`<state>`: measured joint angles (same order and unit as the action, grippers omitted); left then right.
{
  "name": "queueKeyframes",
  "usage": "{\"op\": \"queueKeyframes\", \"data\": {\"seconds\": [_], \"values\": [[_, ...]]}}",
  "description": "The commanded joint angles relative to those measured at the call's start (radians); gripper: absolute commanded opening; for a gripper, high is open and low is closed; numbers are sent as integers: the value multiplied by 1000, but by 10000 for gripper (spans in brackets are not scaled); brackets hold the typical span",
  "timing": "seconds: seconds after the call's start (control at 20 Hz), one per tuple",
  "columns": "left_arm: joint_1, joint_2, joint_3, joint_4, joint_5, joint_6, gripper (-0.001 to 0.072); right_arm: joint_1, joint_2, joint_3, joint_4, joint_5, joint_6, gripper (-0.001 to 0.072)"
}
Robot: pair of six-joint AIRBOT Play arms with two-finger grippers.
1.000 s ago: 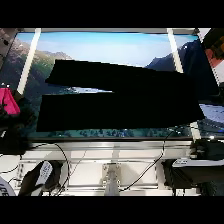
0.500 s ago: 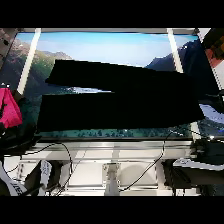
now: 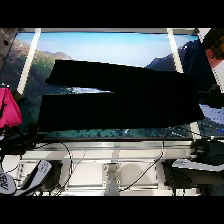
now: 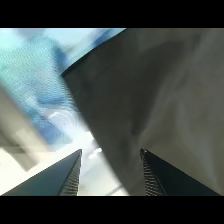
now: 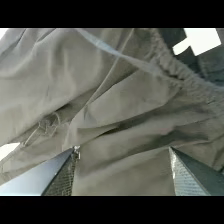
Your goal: Fold the clothes and pants, and hang the long-sleeved shirts on hangers.
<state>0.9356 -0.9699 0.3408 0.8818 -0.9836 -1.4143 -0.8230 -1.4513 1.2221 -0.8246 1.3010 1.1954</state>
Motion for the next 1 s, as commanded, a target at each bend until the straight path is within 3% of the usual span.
{"op": "queueKeyframes", "data": {"seconds": [0.0,0.1,0.25,0.35,0.55,0.7,0.95], "values": [[1,-63,-2,-40,129,10,404,15,1,0,0,20,0,627],[-8,-92,-2,-118,138,83,371,16,1,0,1,20,0,627],[-55,-116,-2,-219,160,192,124,15,1,0,0,23,0,627],[-81,-116,-2,-317,161,281,2,15,1,0,-17,24,6,627],[-135,-111,-2,-547,97,459,2,-38,2,-2,-188,53,107,625],[-217,-81,-2,-554,105,488,2,-154,3,-32,-238,81,172,617],[-290,-51,-2,-554,105,488,3,-334,1,-118,-255,72,191,617]]}}
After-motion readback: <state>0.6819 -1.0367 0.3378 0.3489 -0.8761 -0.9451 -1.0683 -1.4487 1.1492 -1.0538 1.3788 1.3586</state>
